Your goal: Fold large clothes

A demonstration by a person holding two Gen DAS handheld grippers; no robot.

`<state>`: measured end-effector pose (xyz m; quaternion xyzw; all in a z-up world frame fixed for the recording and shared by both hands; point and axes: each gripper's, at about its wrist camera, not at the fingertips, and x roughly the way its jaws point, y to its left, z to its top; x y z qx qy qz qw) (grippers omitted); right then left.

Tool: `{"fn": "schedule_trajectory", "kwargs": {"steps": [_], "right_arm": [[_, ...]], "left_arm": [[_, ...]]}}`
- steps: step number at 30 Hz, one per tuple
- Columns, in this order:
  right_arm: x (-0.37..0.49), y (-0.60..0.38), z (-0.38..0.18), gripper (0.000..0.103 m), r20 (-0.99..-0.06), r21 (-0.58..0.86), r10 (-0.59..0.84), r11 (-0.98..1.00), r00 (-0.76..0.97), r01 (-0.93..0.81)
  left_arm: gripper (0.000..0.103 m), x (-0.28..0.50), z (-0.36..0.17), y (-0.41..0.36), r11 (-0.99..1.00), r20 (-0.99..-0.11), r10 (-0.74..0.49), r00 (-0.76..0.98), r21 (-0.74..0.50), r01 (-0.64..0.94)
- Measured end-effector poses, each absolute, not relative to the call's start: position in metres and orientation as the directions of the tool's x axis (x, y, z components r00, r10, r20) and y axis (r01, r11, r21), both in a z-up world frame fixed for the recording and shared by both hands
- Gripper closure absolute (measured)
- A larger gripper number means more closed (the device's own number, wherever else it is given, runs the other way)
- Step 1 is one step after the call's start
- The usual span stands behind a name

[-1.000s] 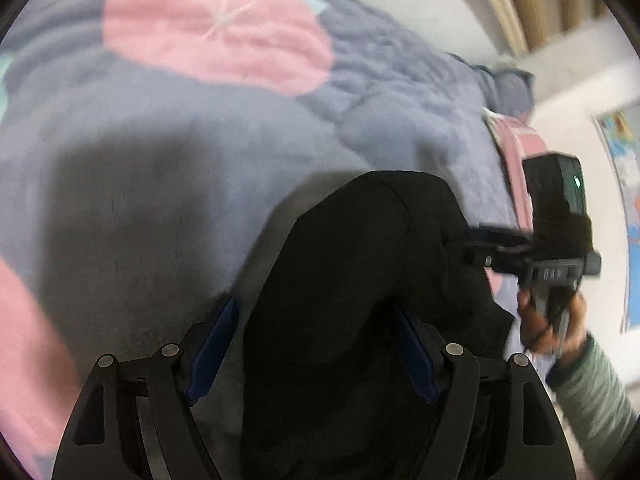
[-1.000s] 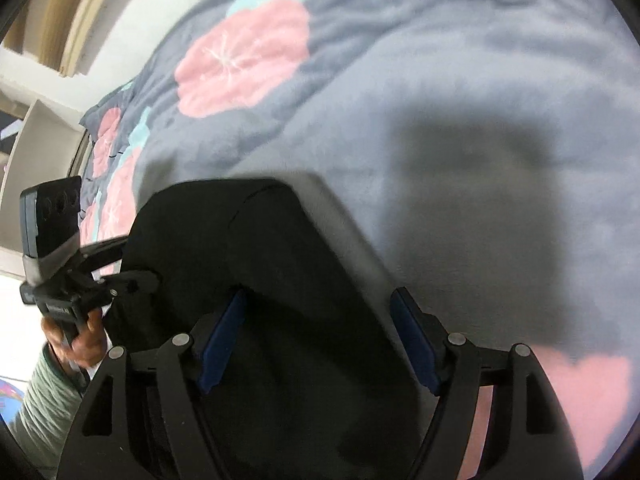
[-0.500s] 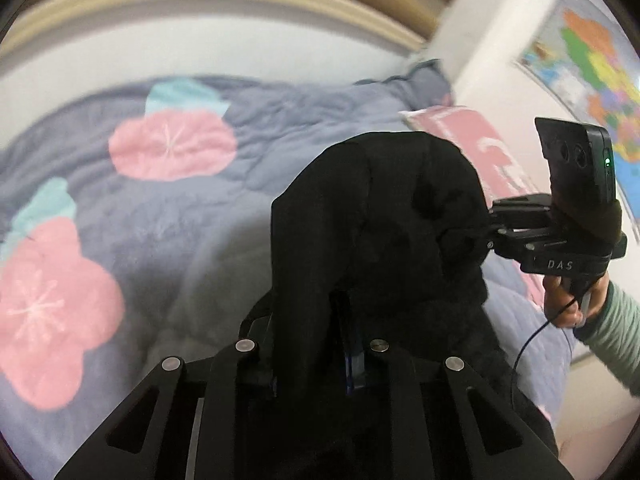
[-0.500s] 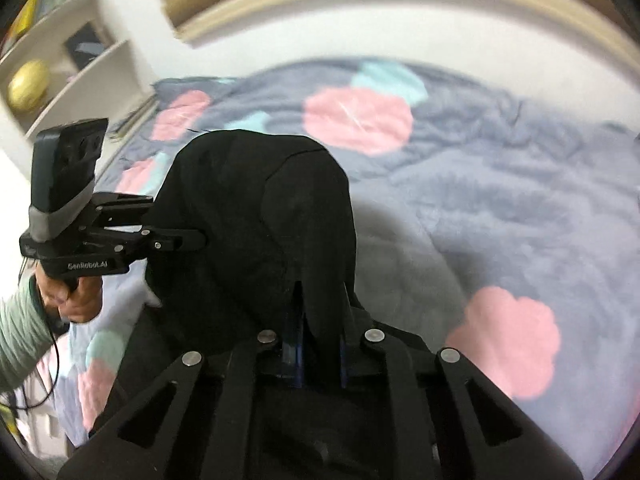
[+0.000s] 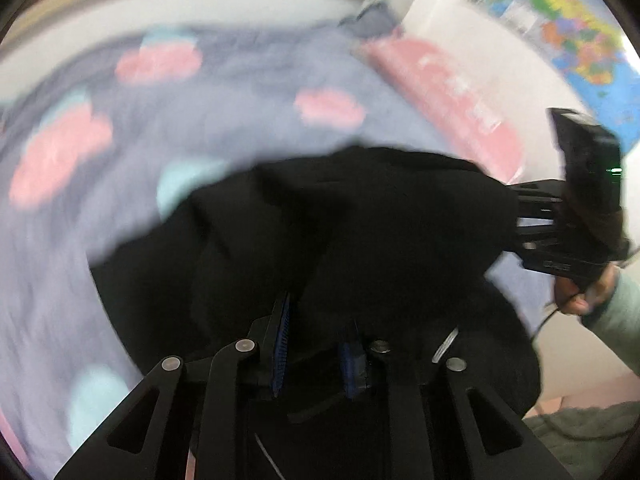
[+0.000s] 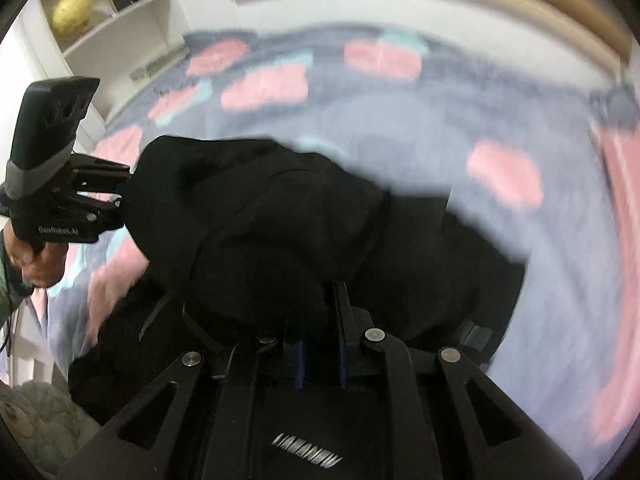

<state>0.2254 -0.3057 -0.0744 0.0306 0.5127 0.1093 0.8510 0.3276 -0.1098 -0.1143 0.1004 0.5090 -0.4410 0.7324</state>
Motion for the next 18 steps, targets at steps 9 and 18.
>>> {"fn": "schedule_trajectory", "kwargs": {"steps": [9,18], "right_arm": [[0.213,-0.313,-0.144,0.085,-0.908,0.273,0.225,0.958,0.353,0.092],[0.196,-0.340,-0.055,0.041,-0.890,0.199,0.154,0.978,0.428,0.061]], "left_arm": [[0.079,0.298,-0.171,-0.103,0.687,-0.893,-0.447,0.055,-0.303,0.660],[0.078,0.314,-0.073,-0.062,0.648,-0.815,-0.564,0.130,-0.339,0.682]]}}
